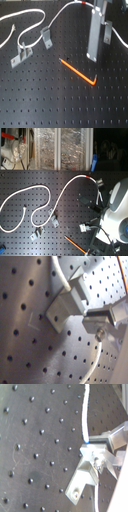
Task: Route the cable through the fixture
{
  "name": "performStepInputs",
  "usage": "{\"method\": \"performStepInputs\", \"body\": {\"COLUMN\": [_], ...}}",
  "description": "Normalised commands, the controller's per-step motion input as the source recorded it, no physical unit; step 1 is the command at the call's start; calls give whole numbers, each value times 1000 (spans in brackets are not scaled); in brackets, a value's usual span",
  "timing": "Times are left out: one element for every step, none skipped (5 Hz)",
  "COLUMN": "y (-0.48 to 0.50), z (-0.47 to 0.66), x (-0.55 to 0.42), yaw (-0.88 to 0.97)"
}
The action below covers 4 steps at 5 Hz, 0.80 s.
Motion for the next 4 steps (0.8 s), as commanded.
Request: {"method": "performStepInputs", "body": {"y": [154,133,271,14], "z": [149,172,71,0], "x": [-283,-248,-337,-6], "yaw": [-343,-377,-34,0]}}
